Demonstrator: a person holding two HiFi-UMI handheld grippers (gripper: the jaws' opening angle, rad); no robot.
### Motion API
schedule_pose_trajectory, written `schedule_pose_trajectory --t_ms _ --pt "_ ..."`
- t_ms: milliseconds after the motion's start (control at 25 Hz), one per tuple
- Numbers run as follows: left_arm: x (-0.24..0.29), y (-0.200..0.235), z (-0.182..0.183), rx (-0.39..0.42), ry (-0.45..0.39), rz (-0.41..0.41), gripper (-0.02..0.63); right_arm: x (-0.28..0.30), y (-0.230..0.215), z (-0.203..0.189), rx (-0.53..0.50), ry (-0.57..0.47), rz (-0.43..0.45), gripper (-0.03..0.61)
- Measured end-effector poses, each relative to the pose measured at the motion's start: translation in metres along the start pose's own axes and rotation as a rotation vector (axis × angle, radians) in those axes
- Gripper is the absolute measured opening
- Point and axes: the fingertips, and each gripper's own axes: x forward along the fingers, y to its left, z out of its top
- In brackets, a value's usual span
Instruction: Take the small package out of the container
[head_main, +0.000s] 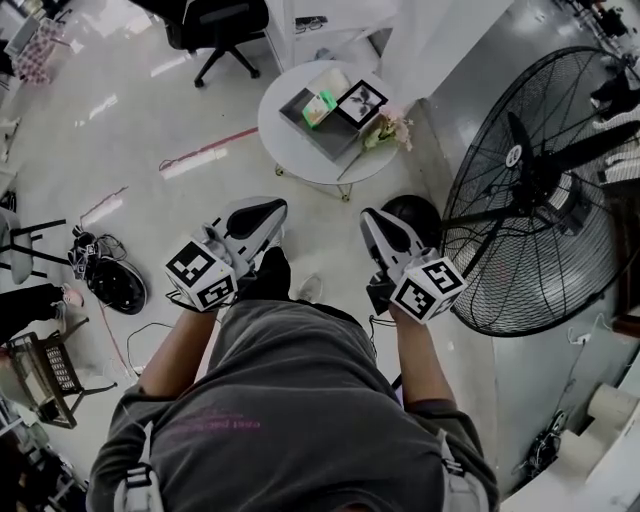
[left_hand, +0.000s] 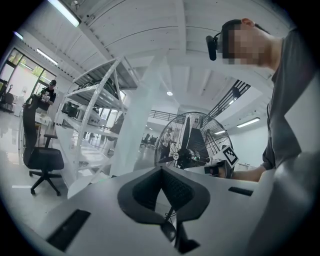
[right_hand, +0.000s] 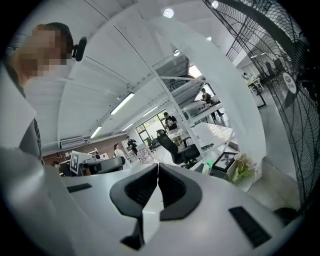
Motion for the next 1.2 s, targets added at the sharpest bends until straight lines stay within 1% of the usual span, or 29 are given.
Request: schedule_pose_trajectory --t_ms 320,640,800,960,1200 --pt "0.018 0.046 0.004 -0.015 0.008 -0.006 0.015 0.041 -0.019 0.007 0.008 0.016 -0.013 0.021" --pt "0.040 0.114 0.016 -0.038 0.032 -0.033 0.015 0.102 -0.040 0.021 0.026 0.027 -0.045 0.021" --pt "0.051 0.148 0.021 -0.042 0.036 -0.065 0.015 0.135 -0.048 0.029 0.036 0.038 -0.065 0.021" --pt "0.058 0.179 0.033 -0.069 0.047 -0.082 0.015 0.166 -0.052 0.040 0.044 0.051 -0.092 0.021" --pt "0.072 0.230 0.043 -0.079 0.058 -0.109 0.015 0.213 -0.067 0.052 0.053 0.060 -0.122 0.021"
